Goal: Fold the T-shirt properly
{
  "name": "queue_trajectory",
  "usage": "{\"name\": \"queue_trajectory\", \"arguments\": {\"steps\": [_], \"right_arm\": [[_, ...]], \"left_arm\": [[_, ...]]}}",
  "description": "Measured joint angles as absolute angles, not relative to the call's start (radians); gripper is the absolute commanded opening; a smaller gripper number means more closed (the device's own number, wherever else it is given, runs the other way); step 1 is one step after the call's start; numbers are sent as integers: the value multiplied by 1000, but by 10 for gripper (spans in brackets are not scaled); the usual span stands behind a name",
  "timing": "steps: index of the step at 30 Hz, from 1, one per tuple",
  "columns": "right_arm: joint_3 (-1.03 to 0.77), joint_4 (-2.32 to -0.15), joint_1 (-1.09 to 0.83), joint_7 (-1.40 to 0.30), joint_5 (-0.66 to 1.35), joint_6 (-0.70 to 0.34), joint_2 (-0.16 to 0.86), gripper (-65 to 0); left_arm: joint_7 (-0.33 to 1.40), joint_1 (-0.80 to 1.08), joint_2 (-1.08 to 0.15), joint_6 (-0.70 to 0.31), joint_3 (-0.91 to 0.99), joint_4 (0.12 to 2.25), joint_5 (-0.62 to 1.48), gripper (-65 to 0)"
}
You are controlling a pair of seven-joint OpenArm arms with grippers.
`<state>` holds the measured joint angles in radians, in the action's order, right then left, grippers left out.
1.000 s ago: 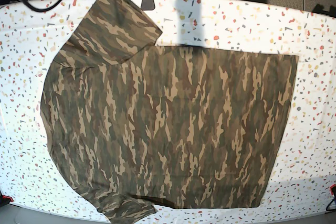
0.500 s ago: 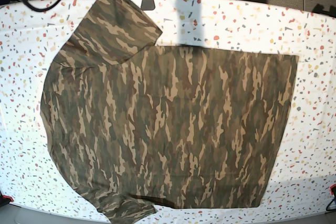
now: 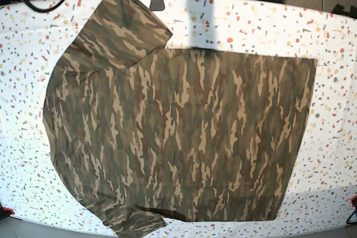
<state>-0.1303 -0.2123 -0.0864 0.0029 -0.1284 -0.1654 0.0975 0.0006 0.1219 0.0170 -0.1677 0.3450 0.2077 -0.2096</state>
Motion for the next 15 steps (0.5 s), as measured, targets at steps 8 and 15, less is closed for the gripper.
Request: {"name": "queue_trajectory", "arguments": {"steps": [8, 15], "right_arm": [[-130, -218, -102, 16, -129, -168, 110, -580], [-130, -283, -195, 78, -129, -253, 160, -580]], "left_arm": [[-1, 140, 17, -168, 345, 214, -210, -435], [-19, 272, 20, -168, 345, 384, -214, -435]]}}
